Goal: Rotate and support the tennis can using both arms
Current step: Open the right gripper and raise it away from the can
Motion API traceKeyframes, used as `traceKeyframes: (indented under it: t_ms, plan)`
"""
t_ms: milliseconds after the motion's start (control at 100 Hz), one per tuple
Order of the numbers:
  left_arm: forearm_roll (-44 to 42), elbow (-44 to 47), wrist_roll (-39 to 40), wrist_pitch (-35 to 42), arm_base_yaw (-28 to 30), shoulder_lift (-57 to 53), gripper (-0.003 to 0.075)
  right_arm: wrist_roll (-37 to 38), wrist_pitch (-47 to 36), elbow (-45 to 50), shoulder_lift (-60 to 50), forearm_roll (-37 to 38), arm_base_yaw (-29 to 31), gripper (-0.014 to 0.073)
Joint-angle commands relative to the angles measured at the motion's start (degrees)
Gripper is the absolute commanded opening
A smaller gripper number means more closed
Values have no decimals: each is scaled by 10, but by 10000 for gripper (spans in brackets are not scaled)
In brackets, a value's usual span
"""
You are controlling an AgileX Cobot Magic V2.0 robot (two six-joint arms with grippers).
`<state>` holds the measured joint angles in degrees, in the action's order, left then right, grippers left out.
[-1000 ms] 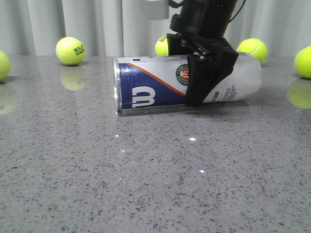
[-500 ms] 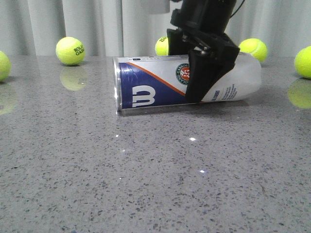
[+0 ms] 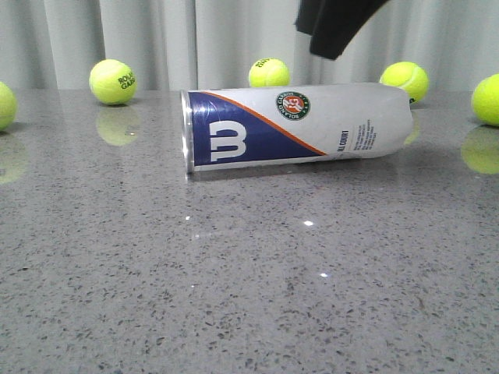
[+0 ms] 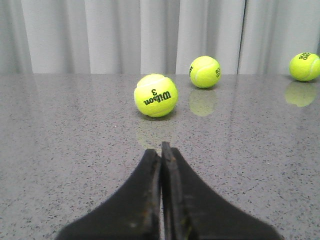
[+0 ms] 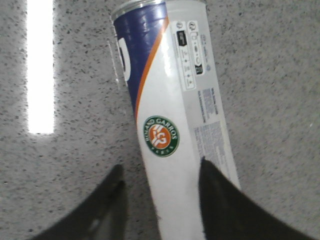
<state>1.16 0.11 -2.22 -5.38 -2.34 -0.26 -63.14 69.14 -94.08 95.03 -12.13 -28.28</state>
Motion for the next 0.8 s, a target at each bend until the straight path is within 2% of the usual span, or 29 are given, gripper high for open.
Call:
traceKeyframes:
  t_ms: [0, 30, 80, 230, 400, 490, 610, 790]
  plan:
    - [4, 25, 2, 44, 1, -16, -19, 68, 19, -21, -33, -4, 1, 99]
    - [4, 25, 2, 44, 1, -16, -19, 82, 30, -21, -35, -4, 1, 15]
    - [4, 25, 2, 44, 1, -16, -18, 96, 41, -21, -36, -4, 1, -74]
    - [4, 25, 2, 44, 1, -16, -19, 215, 34, -21, -42, -4, 2, -60]
    - [4, 25, 2, 44, 1, -16, -19, 467, 32, -5, -64, -4, 12, -60]
    - [4, 25, 2, 44, 1, -16, -18, 551, 9, 34, -95, -3, 14, -60]
    - [4, 25, 2, 46, 1, -16, -19, 608, -66, 117, -156, -3, 14, -60]
    - [4, 25, 2, 46, 1, -16, -19, 618, -201, 269, -264, -3, 14, -60]
